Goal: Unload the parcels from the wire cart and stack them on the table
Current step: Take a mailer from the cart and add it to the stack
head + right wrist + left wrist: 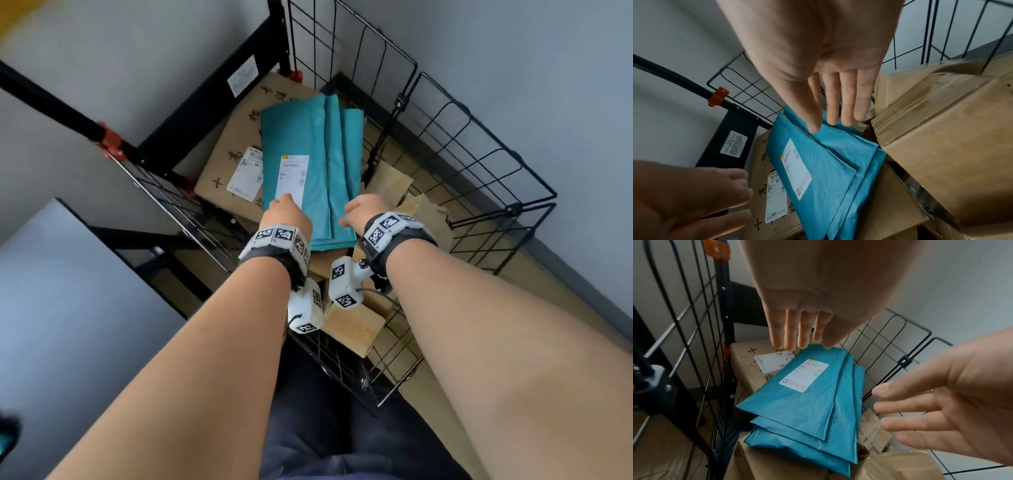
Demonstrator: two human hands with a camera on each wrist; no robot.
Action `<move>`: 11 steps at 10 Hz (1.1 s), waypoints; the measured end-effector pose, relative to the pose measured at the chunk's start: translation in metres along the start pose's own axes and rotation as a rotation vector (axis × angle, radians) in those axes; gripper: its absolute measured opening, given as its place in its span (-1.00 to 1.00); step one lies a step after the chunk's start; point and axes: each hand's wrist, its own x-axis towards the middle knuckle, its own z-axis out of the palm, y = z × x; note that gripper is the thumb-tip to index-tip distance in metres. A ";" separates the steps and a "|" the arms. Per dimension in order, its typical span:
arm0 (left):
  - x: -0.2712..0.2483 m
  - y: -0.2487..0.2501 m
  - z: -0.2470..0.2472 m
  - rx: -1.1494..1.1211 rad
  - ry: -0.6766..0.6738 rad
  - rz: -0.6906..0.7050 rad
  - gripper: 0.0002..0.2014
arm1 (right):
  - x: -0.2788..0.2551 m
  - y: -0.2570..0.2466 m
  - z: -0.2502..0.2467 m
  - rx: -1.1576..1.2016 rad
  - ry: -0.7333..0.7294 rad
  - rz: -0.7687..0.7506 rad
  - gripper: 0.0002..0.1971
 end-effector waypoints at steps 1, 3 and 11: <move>0.027 0.000 0.006 0.039 -0.056 -0.034 -0.48 | 0.027 -0.009 0.009 -0.010 -0.023 0.044 -0.61; 0.064 -0.008 0.013 0.073 -0.081 -0.053 -0.53 | 0.079 -0.024 0.035 -0.143 -0.016 0.102 -0.79; 0.084 -0.035 0.005 0.044 -0.062 -0.114 -0.56 | 0.112 -0.044 0.083 0.247 -0.064 0.155 -0.62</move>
